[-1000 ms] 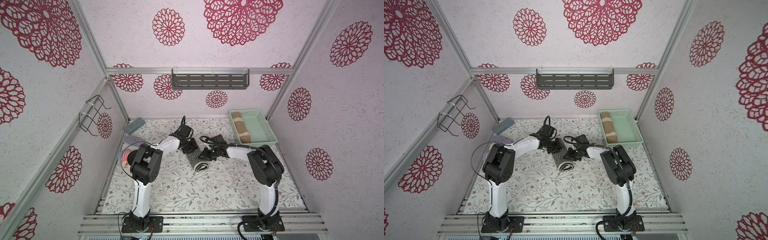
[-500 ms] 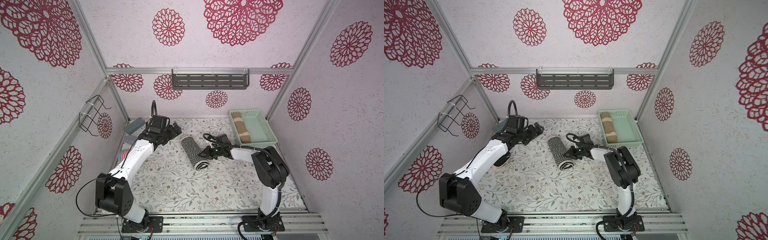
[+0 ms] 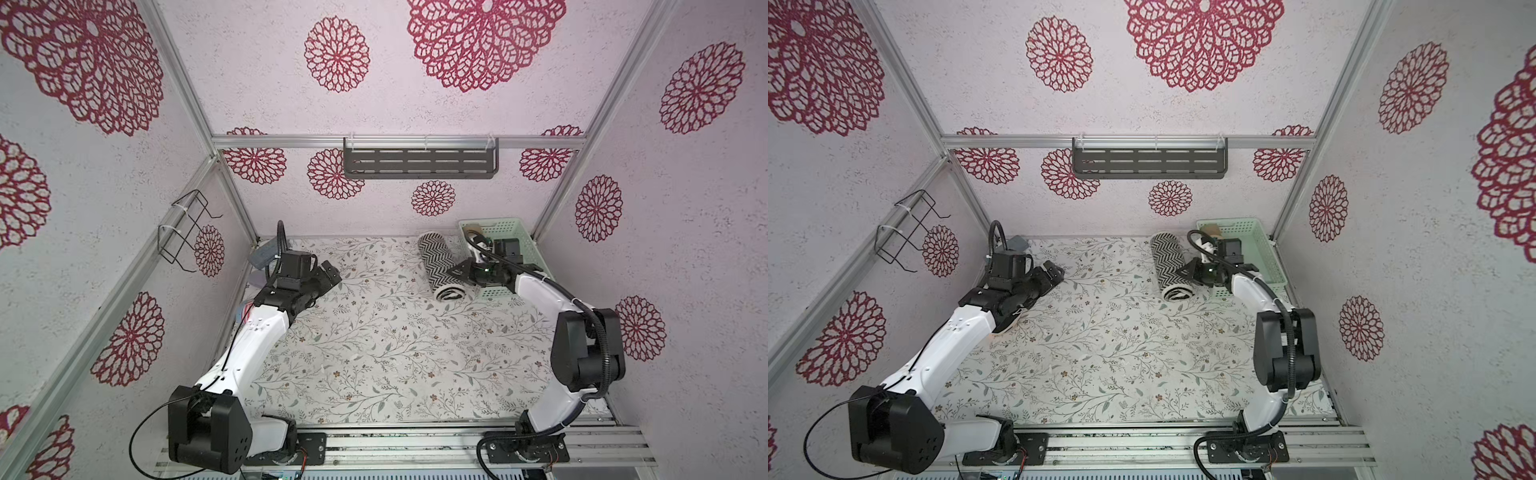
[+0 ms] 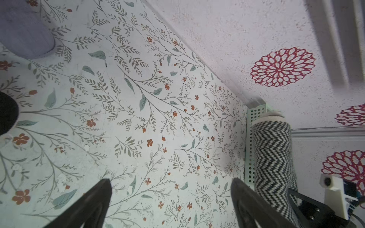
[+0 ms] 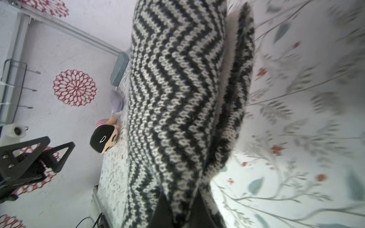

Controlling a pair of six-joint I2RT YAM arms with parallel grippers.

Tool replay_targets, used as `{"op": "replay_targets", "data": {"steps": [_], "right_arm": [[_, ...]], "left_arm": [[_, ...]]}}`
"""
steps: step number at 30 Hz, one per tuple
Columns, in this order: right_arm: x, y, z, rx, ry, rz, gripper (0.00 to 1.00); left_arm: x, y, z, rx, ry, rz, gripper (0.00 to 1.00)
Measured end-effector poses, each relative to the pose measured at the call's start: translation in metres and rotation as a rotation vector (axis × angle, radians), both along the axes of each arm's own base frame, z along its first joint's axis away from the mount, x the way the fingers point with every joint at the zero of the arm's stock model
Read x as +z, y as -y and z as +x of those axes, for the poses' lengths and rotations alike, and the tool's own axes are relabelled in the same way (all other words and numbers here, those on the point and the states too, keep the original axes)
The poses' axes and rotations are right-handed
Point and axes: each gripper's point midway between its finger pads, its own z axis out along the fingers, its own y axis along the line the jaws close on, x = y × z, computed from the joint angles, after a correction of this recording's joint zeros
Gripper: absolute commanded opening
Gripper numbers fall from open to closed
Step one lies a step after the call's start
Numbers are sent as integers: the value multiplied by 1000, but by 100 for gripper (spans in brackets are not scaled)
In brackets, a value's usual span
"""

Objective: Roll up the scarf and place it into the basket
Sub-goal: Place the scarf in the basket.

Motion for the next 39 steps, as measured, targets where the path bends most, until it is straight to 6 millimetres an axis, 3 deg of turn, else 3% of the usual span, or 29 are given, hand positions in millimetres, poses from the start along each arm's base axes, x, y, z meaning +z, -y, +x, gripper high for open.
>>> {"op": "replay_targets", "data": {"steps": [8,14,26,31,39], "right_arm": [[17,107,25,-152,103,-142,0],[16,155,34,-212,155,-202,0],[3,215,54,-319,246,-520,0],[-4,239,58,-382,260,-640,0],[-37,253,93,-362,227,-679,0]], "left_arm": [[-8,1,0,-7,-18,-11,98],[-31,5,4,-22,-83,-15,97],[-39,5,6,-24,-114,-15,98],[-51,5,6,-24,-151,-9,98],[-50,6,10,-25,-169,-8,98]]}}
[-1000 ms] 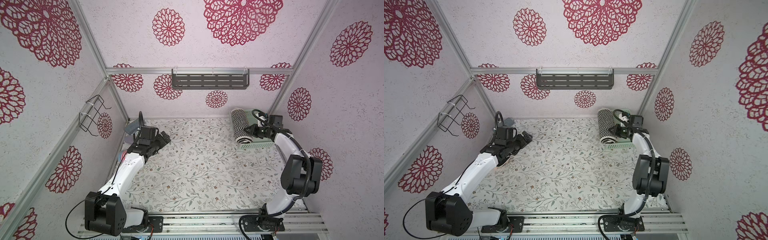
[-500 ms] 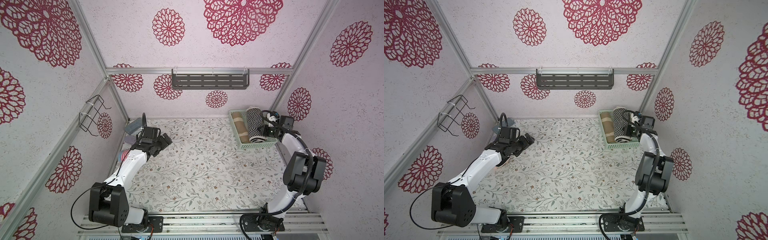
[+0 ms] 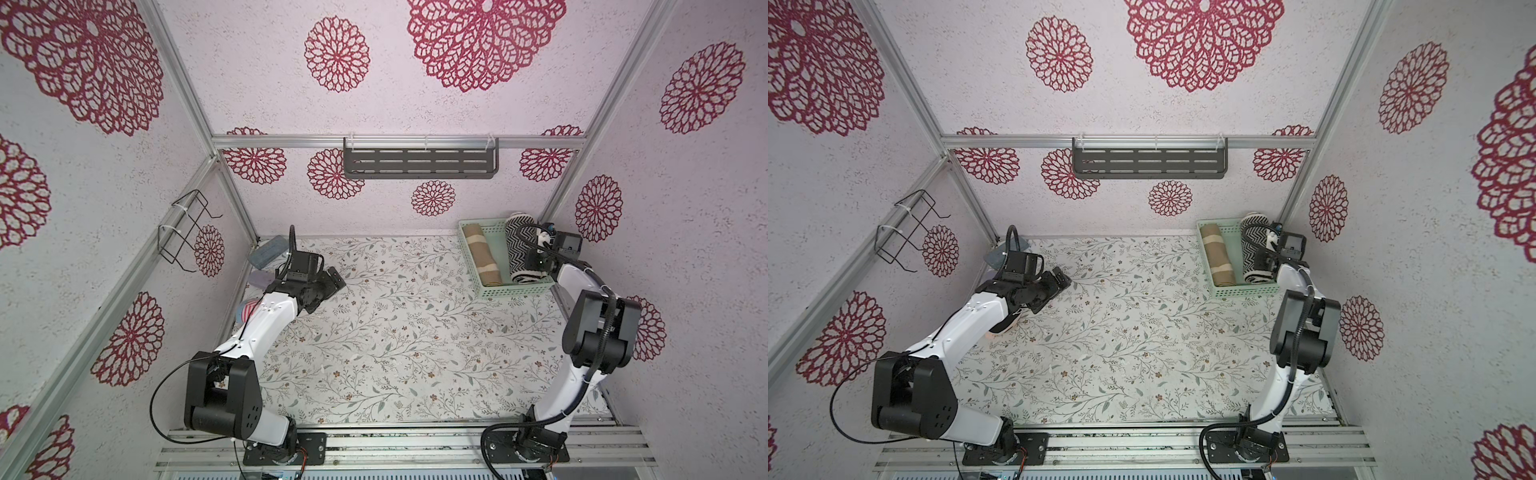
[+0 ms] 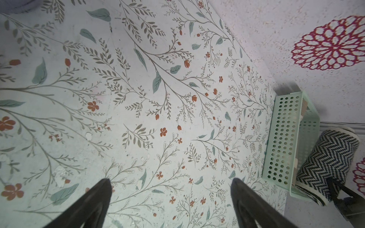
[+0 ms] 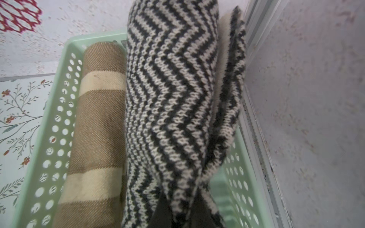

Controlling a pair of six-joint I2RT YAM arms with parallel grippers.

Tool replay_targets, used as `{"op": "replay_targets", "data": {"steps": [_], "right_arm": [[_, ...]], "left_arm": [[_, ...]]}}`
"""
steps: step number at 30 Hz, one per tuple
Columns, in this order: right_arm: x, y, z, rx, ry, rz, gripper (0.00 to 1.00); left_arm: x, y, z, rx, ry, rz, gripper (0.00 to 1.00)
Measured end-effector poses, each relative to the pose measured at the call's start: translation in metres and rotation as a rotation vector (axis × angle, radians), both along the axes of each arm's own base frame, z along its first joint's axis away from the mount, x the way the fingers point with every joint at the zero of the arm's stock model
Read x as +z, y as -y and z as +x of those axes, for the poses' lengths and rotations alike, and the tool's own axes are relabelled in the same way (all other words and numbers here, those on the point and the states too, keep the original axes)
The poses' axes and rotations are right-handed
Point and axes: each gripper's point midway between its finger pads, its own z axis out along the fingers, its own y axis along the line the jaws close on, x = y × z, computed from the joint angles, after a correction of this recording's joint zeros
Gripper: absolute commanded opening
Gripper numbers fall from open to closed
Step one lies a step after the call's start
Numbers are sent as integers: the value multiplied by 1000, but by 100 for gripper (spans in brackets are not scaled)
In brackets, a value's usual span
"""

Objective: Roll up the scarf and place it into the basket
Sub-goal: Place the scarf in the basket.

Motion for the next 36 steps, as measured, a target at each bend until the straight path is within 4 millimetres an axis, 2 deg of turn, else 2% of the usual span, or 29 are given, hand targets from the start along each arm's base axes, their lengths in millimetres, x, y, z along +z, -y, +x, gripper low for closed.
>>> {"op": "replay_targets", "data": {"steps": [4,10,17,21,23,24,31,36], "right_arm": [[-25,-2,7,21,-63,34,0],[-66,-9,15,71,-168,133,0],[-75,-10,34,133,-198,283,1],[-84,-1,39,87,-233,303,26],[-87,5,39,52,-246,298,42],[-87,6,38,40,-252,297,45],[-86,9,36,9,-253,294,51],[-72,8,25,-15,-240,290,56]], "left_arm": [[2,1,3,0,4,-2,98],[-6,2,5,-2,-19,-1,98],[-8,2,5,-2,-26,-2,98],[-11,3,6,-4,-35,-3,98],[-14,3,7,-5,-42,-4,98],[-15,4,8,-6,-45,-6,98],[-16,6,9,-10,-51,-13,98],[-17,6,9,-11,-51,-14,98]]}}
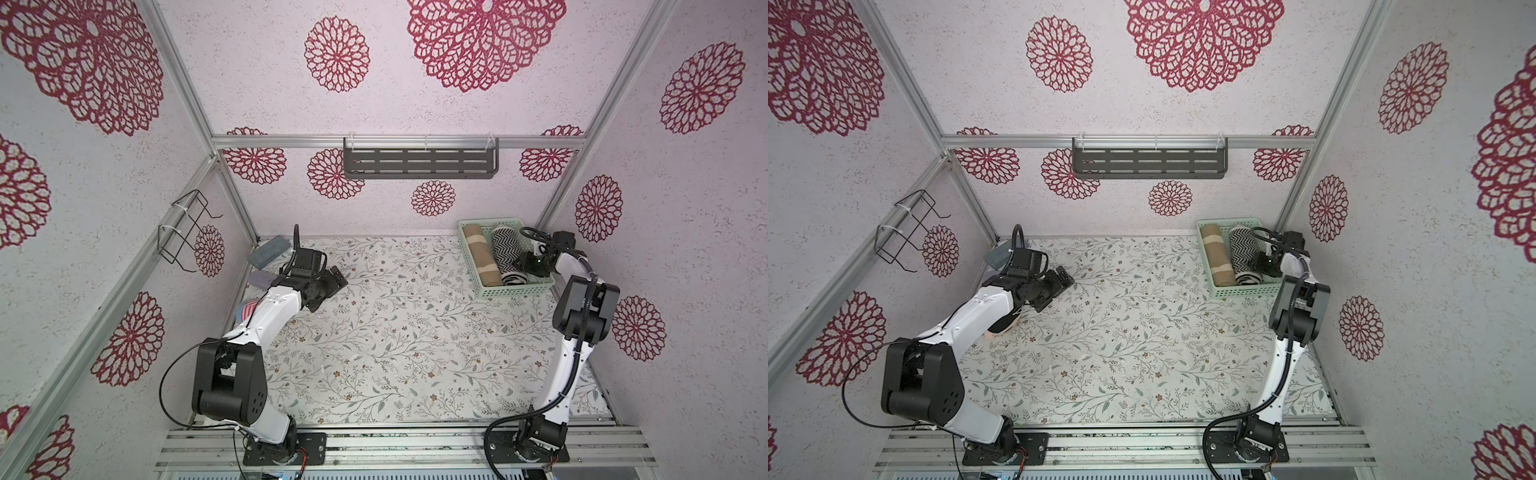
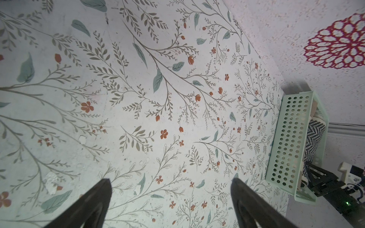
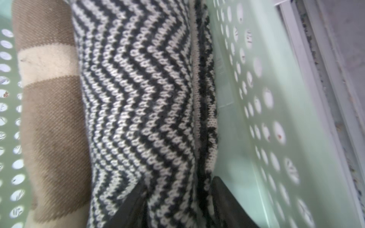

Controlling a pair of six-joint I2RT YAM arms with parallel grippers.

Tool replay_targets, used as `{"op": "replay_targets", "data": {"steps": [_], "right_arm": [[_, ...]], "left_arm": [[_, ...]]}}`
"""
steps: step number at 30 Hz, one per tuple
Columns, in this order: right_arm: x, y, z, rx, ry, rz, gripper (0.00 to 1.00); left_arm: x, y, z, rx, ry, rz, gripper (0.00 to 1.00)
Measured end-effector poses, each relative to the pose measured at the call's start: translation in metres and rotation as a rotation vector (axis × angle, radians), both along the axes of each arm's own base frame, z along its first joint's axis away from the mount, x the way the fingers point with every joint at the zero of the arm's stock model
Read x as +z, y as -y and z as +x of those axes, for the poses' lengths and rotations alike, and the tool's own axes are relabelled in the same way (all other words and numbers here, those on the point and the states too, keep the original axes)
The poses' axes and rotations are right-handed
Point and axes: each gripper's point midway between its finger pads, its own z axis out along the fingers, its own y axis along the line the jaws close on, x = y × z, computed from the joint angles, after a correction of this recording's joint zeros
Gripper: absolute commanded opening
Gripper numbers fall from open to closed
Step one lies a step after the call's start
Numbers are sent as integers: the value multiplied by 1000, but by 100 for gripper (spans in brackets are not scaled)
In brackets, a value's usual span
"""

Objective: Roll up the scarf and place it into the basket
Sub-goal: Place the scarf in the basket.

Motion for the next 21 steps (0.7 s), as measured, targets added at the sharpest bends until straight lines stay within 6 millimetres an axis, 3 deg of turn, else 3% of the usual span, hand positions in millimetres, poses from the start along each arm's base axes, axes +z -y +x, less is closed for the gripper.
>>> {"op": "replay_targets", "data": {"steps": [7,13,17,18,19,20,21], "right_arm": [[29,-2,-11,-20,51,-17,59],[38,1,-14,-41,76,-39,63],[42,1,-29,-64,72,-58,66],[45,2,-34,-75,76,-66,68],[49,2,-39,-87,79,-70,79],[54,2,-44,-99,85,-73,99],[59,2,-50,-112,92,-82,99]], "left_arm": [[0,0,0,-2,-1,-2,98],[0,0,0,-2,0,-1,98],[5,-1,2,-4,6,9,98],[8,-1,3,-3,13,14,98],[10,-3,4,-2,19,22,98],[12,-4,4,-2,25,31,98],[13,-6,3,-1,29,42,98]]}}
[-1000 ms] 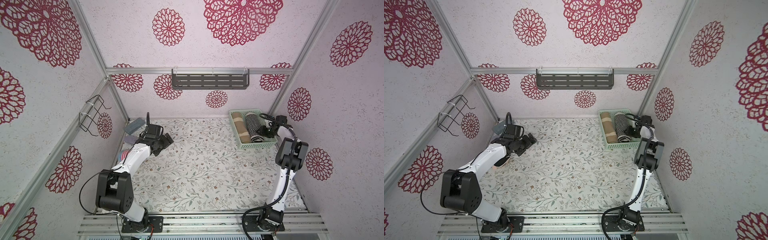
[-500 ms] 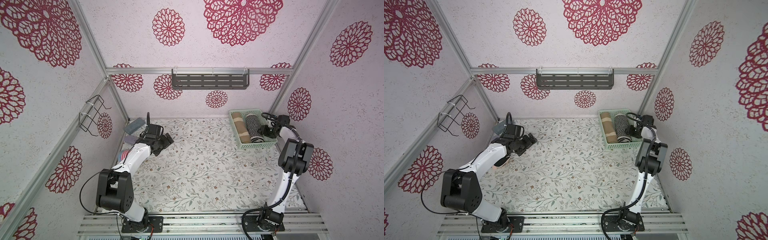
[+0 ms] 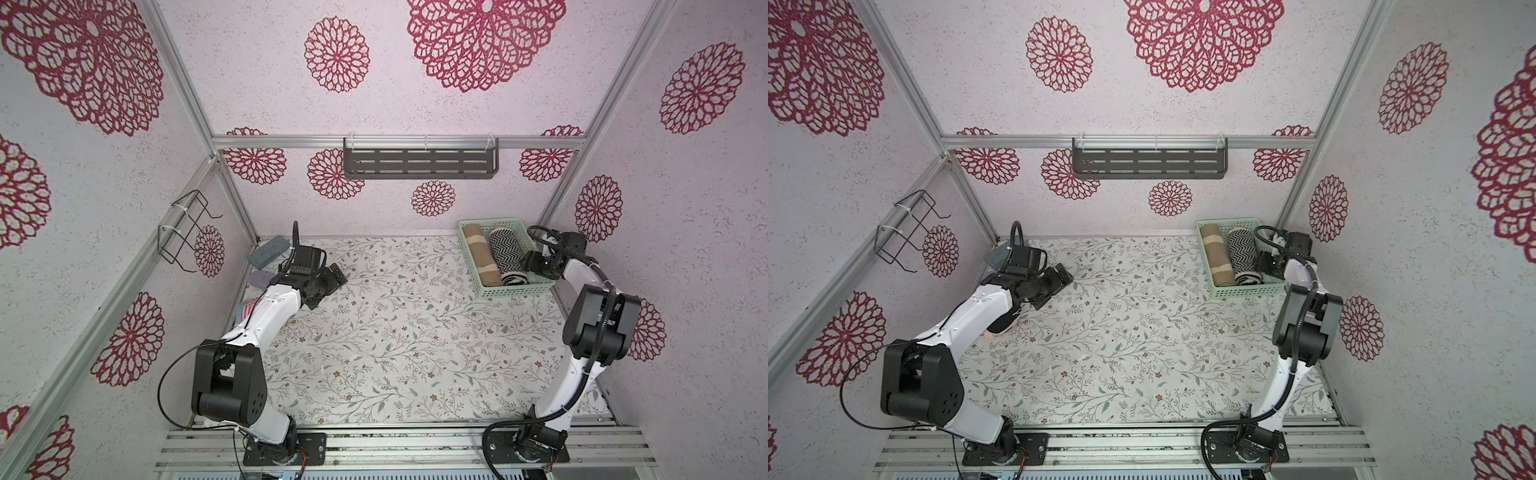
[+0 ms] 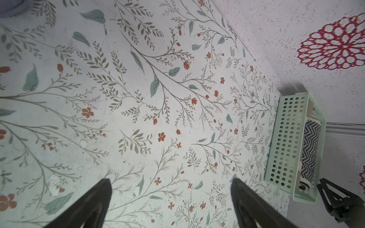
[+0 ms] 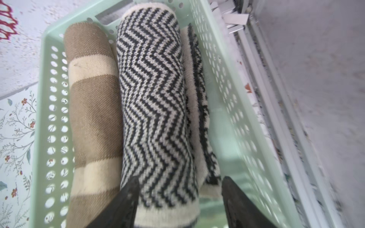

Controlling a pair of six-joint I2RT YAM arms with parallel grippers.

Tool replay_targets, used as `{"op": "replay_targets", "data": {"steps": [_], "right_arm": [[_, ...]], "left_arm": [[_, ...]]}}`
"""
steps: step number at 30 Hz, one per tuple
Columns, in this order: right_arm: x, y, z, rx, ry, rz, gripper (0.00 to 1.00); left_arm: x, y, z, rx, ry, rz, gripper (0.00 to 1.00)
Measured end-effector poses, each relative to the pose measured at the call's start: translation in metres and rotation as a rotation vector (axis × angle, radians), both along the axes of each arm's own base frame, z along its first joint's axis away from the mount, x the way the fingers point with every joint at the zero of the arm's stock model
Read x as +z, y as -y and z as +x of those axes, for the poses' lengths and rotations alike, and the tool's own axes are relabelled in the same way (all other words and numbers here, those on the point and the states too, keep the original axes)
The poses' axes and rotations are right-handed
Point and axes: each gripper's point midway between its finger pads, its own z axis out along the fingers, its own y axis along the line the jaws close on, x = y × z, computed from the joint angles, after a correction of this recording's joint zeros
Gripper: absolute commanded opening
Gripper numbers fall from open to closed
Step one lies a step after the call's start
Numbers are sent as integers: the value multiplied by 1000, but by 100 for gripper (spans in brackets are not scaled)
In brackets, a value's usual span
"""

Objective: Roll up the scarf and place it into the basket
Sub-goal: Place the scarf in the basket, then reset both arms

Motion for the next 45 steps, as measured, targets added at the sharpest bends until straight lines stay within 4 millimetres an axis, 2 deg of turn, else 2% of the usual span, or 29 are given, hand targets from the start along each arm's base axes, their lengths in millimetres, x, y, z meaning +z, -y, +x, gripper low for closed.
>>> {"op": "replay_targets", "data": {"steps": [3,5,12,15,19,24,27,32,34,38,42,45], "right_arm": [[12,-2,-18,-30,27,-22,99],[12,-5,-34,-54,39,-30,99],[-19,-29,-112,-126,3,-46,99],[-16,-39,-144,-155,30,-68,99],[9,-50,-180,-182,150,-96,99],[50,-51,-221,-240,359,-135,99],[75,-51,-241,-275,486,-154,99],[96,-47,-264,-347,625,-150,99],[90,-43,-268,-389,640,-135,99],[57,-41,-270,-419,624,-100,99],[24,-41,-271,-451,622,-55,99],[9,-38,-273,-480,625,-41,99]], "left_arm": [[8,-8,-5,9,18,42,98],[15,-15,-12,19,43,70,98],[35,-43,-51,78,137,171,97],[37,-55,-70,112,171,207,98],[39,-72,-93,159,232,252,97],[54,-88,-115,210,366,294,98],[64,-93,-122,222,464,318,98],[68,-99,-122,227,574,406,98],[68,-98,-119,215,610,453,97],[54,-96,-111,175,628,596,97],[38,-107,-106,172,581,735,97],[28,-120,-105,185,554,786,97]]}}
